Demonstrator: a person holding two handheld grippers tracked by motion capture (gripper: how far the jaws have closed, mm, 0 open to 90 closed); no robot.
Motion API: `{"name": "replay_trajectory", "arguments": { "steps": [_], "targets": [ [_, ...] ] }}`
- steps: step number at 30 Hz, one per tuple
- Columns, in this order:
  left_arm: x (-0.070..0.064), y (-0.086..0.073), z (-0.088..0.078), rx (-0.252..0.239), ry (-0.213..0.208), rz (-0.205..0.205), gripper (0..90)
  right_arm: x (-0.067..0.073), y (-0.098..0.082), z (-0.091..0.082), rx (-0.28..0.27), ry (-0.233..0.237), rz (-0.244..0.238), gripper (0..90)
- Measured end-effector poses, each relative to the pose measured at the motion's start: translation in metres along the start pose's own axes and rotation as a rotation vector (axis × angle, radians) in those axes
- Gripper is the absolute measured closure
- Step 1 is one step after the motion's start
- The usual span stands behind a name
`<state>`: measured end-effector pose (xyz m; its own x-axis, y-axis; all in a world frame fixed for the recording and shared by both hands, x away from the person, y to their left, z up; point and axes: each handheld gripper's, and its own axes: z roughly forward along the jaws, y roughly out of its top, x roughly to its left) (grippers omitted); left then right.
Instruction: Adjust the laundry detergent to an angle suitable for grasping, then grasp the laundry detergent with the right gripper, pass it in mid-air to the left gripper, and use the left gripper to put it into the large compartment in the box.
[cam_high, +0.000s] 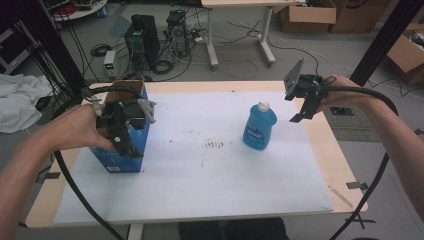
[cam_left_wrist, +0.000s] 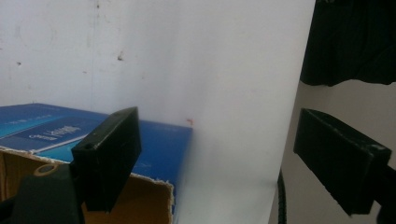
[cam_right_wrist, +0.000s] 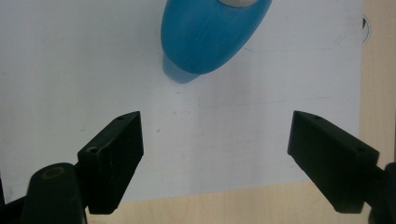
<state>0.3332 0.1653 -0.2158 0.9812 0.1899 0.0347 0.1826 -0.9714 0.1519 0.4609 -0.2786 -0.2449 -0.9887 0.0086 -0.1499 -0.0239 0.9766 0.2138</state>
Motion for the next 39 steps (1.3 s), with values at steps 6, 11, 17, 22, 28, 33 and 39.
{"name": "replay_trajectory", "arguments": {
  "steps": [6,11,17,22,28,33,39],
  "targets": [
    [-0.001,0.002,-0.002,0.021,0.002,0.016,15.9,0.001,-0.003,-0.001,-0.009,-0.005,0.007,18.4],
    [-0.003,0.006,-0.001,0.012,-0.002,0.031,15.9,0.004,-0.004,-0.004,-0.008,-0.012,0.012,19.0],
    [-0.002,0.009,-0.001,0.001,-0.001,0.03,15.9,0.007,-0.003,-0.008,-0.017,-0.016,0.003,19.5],
    [-0.003,0.011,0.0,-0.005,-0.015,0.044,15.9,0.007,-0.005,-0.009,-0.014,-0.016,0.011,18.9],
    [-0.004,0.007,0.001,-0.002,-0.01,0.033,16.0,0.008,-0.005,-0.008,-0.01,-0.007,0.029,18.7],
    [-0.004,0.005,0.002,-0.005,-0.009,0.025,16.0,0.01,-0.001,-0.005,0.005,-0.006,0.032,18.2],
    [-0.003,0.004,0.004,-0.009,-0.013,0.029,15.9,0.013,0.004,0.001,0.0,-0.041,0.061,17.8]
  ]
}}
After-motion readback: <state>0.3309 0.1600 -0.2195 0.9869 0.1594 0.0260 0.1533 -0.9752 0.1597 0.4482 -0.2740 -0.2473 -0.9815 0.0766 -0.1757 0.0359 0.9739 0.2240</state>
